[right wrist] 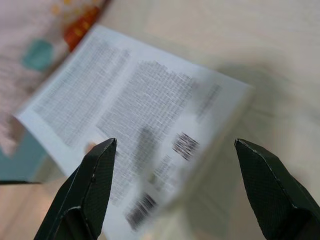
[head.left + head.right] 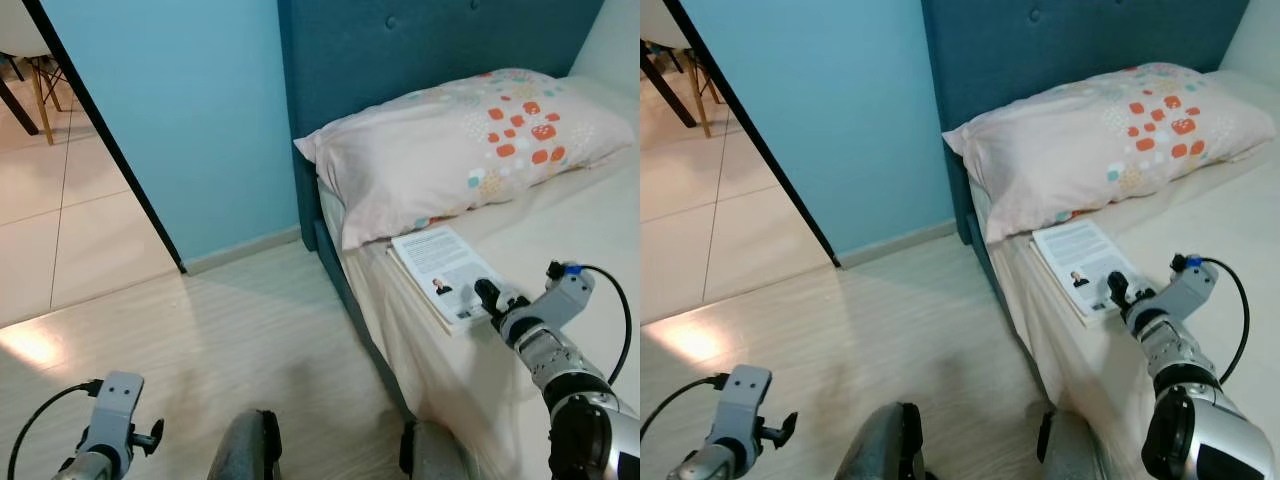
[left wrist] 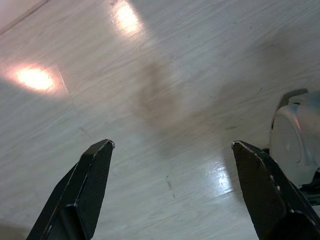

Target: Clean up the room

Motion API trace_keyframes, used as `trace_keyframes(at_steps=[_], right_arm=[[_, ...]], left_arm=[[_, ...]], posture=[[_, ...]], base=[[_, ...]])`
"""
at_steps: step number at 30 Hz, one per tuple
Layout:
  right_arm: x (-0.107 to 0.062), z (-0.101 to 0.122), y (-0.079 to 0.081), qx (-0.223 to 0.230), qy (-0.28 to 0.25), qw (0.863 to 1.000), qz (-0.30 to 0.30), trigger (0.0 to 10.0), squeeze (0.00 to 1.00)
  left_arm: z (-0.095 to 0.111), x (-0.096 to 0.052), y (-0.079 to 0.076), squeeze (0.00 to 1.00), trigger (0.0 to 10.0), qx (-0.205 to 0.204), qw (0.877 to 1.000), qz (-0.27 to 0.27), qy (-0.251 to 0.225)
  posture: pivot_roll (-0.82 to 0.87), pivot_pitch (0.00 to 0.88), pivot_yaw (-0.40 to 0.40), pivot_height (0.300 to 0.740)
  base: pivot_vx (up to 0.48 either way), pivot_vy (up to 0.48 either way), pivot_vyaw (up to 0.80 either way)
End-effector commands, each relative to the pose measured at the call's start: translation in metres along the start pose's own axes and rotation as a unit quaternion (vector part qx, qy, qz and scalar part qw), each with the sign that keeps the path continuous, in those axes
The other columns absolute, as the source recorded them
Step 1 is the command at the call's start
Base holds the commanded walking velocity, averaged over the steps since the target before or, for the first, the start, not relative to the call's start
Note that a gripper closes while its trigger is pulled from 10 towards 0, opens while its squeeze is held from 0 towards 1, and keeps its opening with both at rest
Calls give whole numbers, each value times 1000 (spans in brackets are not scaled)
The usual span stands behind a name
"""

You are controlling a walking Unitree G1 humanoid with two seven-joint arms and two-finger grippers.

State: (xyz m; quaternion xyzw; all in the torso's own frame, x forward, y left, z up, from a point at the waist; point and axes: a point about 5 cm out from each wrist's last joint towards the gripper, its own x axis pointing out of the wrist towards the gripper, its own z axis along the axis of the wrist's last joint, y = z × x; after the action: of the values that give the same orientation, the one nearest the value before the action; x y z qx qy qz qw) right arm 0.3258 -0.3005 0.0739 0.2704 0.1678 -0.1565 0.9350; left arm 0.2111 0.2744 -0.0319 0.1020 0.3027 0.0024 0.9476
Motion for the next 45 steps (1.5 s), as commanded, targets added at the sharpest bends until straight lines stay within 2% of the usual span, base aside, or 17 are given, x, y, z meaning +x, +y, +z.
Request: trace_keyframes(at_steps=[1, 2, 6, 8, 15, 19, 24, 29, 30, 32, 34, 36, 37, 38, 41, 43, 45], right_arm=[[-2, -13, -7, -16, 27, 999, -15, 10000, 933], [-3, -19, -7, -26, 32, 999, -15, 10000, 0], [-3, -29, -2, -20, 30, 999, 8, 10000, 0], [-4, -53, 15, 3, 27, 998, 59, 10000, 0], [-5, -78, 49, 3, 35, 991, 131, 10000, 0], [-8, -101, 83, -118, 78, 968, 206, 10000, 0], [-13, -118, 87, -173, 109, 954, 220, 10000, 0], [-29, -160, 61, -257, 188, 929, 189, 10000, 0], [-29, -160, 61, -257, 188, 929, 189, 10000, 0], [-41, -179, 34, -271, 230, 923, 146, 10000, 0], [-46, -184, 24, -272, 243, 922, 131, 10000, 0], [-63, -200, -6, -271, 281, 917, 86, 10000, 0], [-63, -200, -6, -271, 281, 917, 86, 10000, 0], [-86, -216, -40, -267, 325, 907, 36, 10000, 0], [-94, -222, -50, -266, 339, 902, 21, 10000, 0], [-112, -233, -67, -292, 376, 879, 14, 10000, 0], [-117, -236, -71, -303, 386, 871, 16, 10000, 0]], left_arm=[[-9, -1, -5, 0, 10000, -2, 1000, -1, 24], [-8, 0, -7, 0, 10000, -10, 1000, 2, 27], [-8, 2, -8, 0, 10000, -26, 999, 12, 30], [0, 8, -7, 0, 10000, -67, 996, 48, 32], [16, 17, -4, 0, 10000, -98, 991, 90, 29], [29, 24, -13, 0, 10000, -98, 991, 90, 17], [28, 25, -22, 0, 10000, -100, 991, 86, 21], [-3, 17, -42, 0, 10000, -110, 987, 80, 84], [-3, 17, -42, 0, 10000, -110, 987, 80, 84], [-31, 5, -49, 0, 10000, -116, 980, 81, 138], [-41, 0, -52, 0, 10000, -118, 977, 81, 156], [-64, -13, -59, 0, 10000, -90, 974, 66, 199], [-64, -13, -59, 0, 10000, -90, 974, 66, 199], [-85, -27, -66, 0, 10000, -42, 971, 39, 232], [-90, -31, -68, 0, 10000, -28, 970, 30, 240], [-97, -36, -70, 0, 10000, -10, 968, 20, 251], [-98, -37, -70, 0, 10000, -8, 968, 19, 252]], posture=[[109, 90, 30, 595], [96, 74, 23, 595], [86, 58, 13, 595], [57, 15, -11, 605], [38, 0, -33, 625], [23, 0, -66, 645], [21, 0, -91, 660], [18, 0, -107, 680], [18, 0, -107, 680], [15, 0, -106, 690], [14, 0, -106, 695], [18, 0, -105, 705], [18, 0, -105, 705], [26, 0, -109, 715], [29, 0, -111, 720], [35, 0, -116, 730], [35, 0, -116, 735]], base=[[0, 0, 0], [0, 0, 0], [0, 0, 0], [0, 0, 0], [0, 0, 0], [-120, 0, 0], [0, 0, 0], [0, 0, 0], [0, 0, 0], [0, 0, 0], [0, 0, 0], [0, 0, 0], [0, 0, 0], [0, 0, 0], [0, 0, 0], [0, 0, 0], [0, 0, 0]])
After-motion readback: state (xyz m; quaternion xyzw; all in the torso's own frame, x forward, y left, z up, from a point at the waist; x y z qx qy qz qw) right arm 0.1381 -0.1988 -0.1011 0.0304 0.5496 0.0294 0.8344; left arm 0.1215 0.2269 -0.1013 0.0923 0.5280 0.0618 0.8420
